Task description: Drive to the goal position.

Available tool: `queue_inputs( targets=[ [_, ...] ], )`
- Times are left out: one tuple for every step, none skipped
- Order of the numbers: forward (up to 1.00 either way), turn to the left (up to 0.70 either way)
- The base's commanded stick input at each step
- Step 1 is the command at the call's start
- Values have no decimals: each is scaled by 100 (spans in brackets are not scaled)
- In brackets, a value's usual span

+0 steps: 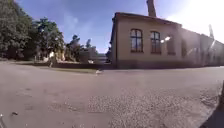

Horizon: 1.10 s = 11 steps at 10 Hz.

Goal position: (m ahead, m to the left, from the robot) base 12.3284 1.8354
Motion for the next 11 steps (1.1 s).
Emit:
queue_inputs(
  targets=[
    [70,-14],
    [70,-14],
    [70,-14],
    [70,-14],
    [70,-14],
    [70,-13],
    [70,-6],
    [70,0],
    [70,0],
    [70,0],
    [70,0]
  ],
)
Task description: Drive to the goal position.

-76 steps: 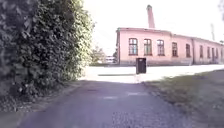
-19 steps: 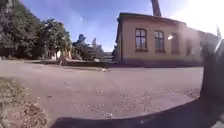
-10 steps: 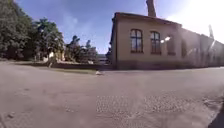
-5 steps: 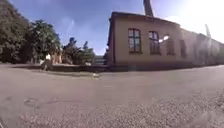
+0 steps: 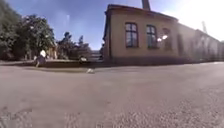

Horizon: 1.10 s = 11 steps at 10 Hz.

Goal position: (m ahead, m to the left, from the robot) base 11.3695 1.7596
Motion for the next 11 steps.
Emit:
queue_inputs(
  targets=[
    [70,0],
    [70,0],
    [70,0],
    [70,0],
    [70,0],
    [70,0],
    [70,0],
    [70,0],
    [70,4],
    [70,11],
    [70,14]
  ],
)
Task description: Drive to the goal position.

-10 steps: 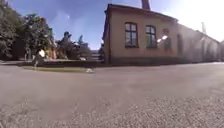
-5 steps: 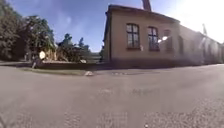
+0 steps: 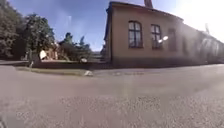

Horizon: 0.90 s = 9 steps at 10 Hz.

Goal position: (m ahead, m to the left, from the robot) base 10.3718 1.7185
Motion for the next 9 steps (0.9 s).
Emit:
queue_inputs(
  targets=[
    [70,14],
    [70,14],
    [70,14],
    [70,14],
    [70,7],
    [70,1],
    [70,0],
    [70,0],
    [70,0]
  ],
)
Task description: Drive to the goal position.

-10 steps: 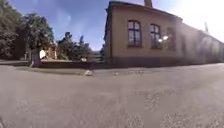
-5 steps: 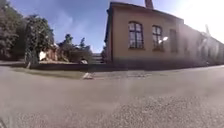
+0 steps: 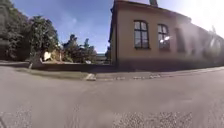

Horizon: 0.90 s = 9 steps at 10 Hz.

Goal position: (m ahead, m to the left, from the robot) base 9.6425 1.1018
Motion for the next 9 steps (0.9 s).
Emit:
queue_inputs(
  targets=[
    [70,0],
    [70,0],
    [70,0],
    [70,0],
    [70,0],
    [70,0],
    [70,0],
    [70,0],
    [70,0]
  ],
)
